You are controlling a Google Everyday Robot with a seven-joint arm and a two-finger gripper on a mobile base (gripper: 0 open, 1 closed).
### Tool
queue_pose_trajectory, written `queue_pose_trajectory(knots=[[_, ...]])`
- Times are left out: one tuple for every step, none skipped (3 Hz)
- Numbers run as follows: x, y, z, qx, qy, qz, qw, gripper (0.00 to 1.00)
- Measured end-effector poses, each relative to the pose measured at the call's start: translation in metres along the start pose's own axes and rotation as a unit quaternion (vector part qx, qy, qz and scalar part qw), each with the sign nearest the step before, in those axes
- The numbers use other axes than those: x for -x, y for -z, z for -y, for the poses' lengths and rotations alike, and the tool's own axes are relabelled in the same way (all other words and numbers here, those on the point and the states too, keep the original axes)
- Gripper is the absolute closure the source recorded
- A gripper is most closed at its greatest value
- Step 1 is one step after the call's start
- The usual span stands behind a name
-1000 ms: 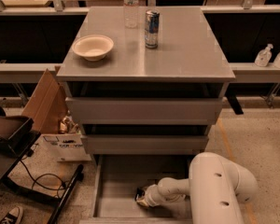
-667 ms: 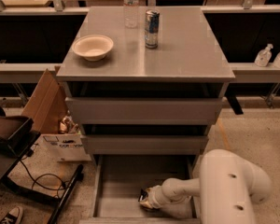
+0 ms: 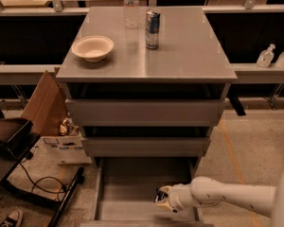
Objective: Pick rxbar blueberry from bottom drawer and place on counter
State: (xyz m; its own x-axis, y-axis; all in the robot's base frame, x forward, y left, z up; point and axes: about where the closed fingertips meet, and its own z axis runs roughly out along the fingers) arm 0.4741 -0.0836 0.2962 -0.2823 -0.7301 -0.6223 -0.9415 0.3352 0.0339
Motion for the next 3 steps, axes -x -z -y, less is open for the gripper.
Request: queue_pose_trajectory(knots=[[0.015,0.079,0.001,-0.006,0.003,0.027,0.9996,1.00],[0.023,0.154,0.015,-0.015,-0.010,0.061,0.9979,1.00],[0.035,0.212,0.029,-0.016,-0.032,0.082,0.9960,1.00]])
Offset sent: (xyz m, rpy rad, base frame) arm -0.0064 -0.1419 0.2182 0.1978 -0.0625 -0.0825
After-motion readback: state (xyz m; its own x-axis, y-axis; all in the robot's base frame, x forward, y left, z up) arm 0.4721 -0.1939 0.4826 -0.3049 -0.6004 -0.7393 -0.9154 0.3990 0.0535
